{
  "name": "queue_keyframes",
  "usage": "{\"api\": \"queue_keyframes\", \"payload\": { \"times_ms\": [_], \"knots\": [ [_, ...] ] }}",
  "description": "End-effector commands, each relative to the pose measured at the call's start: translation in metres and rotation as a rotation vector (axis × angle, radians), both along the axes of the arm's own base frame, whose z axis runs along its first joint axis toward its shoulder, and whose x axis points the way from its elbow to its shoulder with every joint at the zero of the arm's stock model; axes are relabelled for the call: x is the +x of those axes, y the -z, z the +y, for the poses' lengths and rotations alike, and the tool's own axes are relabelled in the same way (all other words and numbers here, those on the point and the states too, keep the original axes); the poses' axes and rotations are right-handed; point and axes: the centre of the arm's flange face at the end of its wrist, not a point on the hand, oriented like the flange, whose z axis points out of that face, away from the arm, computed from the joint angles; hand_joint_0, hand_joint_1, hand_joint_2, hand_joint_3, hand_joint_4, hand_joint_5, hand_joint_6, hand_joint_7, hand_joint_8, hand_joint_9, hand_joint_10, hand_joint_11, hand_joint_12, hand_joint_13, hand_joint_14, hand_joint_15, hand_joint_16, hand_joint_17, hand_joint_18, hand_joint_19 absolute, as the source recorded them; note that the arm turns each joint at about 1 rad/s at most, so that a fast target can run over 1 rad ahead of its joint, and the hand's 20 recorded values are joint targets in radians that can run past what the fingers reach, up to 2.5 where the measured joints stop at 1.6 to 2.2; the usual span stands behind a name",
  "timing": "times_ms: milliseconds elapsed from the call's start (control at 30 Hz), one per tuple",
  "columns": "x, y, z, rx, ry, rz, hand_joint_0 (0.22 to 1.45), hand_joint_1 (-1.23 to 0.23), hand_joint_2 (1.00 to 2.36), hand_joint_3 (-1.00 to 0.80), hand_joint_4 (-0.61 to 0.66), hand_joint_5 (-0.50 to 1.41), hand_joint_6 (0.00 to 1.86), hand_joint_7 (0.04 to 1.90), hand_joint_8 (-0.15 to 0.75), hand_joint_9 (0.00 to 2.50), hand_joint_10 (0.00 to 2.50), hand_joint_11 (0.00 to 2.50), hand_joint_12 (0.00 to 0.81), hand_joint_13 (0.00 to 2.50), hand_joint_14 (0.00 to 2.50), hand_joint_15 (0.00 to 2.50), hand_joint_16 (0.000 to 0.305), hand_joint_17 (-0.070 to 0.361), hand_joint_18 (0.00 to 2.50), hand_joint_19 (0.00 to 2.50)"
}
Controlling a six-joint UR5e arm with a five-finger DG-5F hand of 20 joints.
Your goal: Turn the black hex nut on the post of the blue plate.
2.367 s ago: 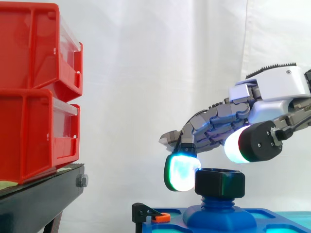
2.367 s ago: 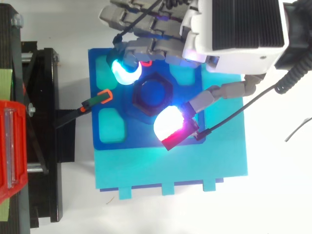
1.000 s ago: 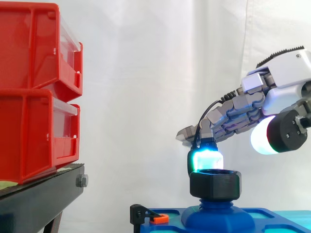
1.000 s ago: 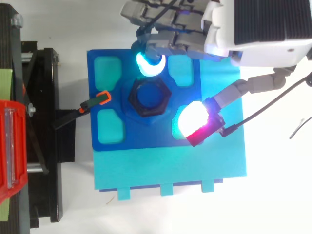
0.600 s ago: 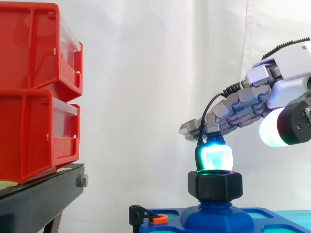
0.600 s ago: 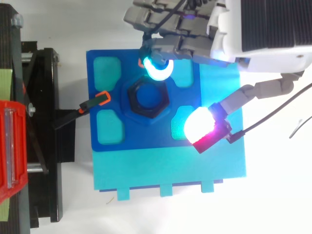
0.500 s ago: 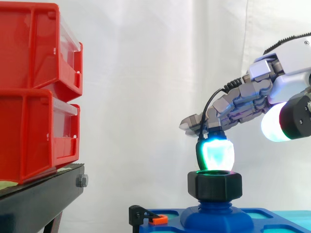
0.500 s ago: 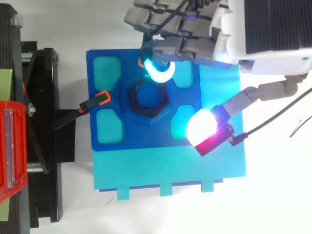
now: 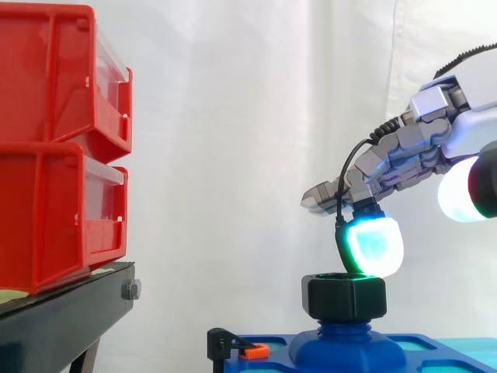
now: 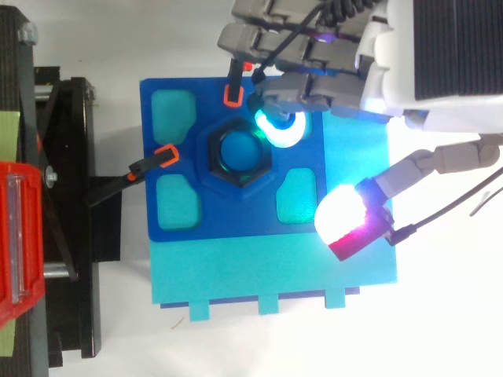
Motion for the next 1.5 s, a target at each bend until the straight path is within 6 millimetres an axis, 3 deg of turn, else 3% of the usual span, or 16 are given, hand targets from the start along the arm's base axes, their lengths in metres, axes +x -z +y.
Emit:
{"api": "queue_keyframes", "payload": {
  "times_ms": [0,167,500,767,1133,1167,1200,1467],
  "knots": [
    [0.000,0.001,0.003,-0.001,0.003,0.004,0.45,-0.42,1.00,-0.50,0.26,-0.19,0.50,1.14,0.203,0.11,0.00,0.00,0.353,0.12,0.00,0.00,0.054,0.122,0.00,0.00],
    [0.001,0.000,0.005,0.005,0.003,0.003,0.45,-0.43,1.00,-0.50,0.25,-0.21,0.50,1.05,0.205,0.11,0.00,0.00,0.354,0.11,0.00,0.00,0.055,0.123,0.00,0.00],
    [0.008,-0.029,0.002,0.079,0.024,-0.061,0.39,-0.63,1.00,-0.50,0.19,-0.26,0.50,0.81,0.209,0.07,0.00,0.00,0.378,0.10,0.00,0.00,0.061,0.138,0.00,0.00],
    [0.019,-0.033,0.006,0.139,0.037,-0.139,0.37,-0.56,1.00,-0.50,0.20,-0.27,0.50,0.77,0.221,0.05,0.00,0.00,0.395,0.08,0.00,0.00,0.064,0.144,0.00,0.00],
    [0.040,-0.007,0.011,0.149,0.028,-0.177,0.39,-0.43,1.00,-0.50,0.20,-0.26,0.50,0.79,0.219,0.04,0.00,0.00,0.389,0.07,0.00,0.00,0.061,0.138,0.00,0.00],
    [0.045,0.006,0.011,0.151,0.028,-0.166,0.39,-0.43,1.00,-0.50,0.21,-0.26,0.50,0.80,0.218,0.04,0.00,0.00,0.389,0.07,0.00,0.00,0.061,0.138,0.00,0.00],
    [0.046,0.006,0.012,0.153,0.028,-0.170,0.39,-0.43,1.00,-0.50,0.21,-0.26,0.50,0.81,0.218,0.04,0.00,0.00,0.389,0.07,0.00,0.00,0.061,0.138,0.00,0.00],
    [0.052,0.015,0.014,0.169,0.025,-0.180,0.35,-0.69,1.00,-0.50,0.21,-0.27,0.50,0.83,0.220,0.02,0.00,0.00,0.403,0.05,0.00,0.00,0.064,0.144,0.00,0.00]
  ]
}}
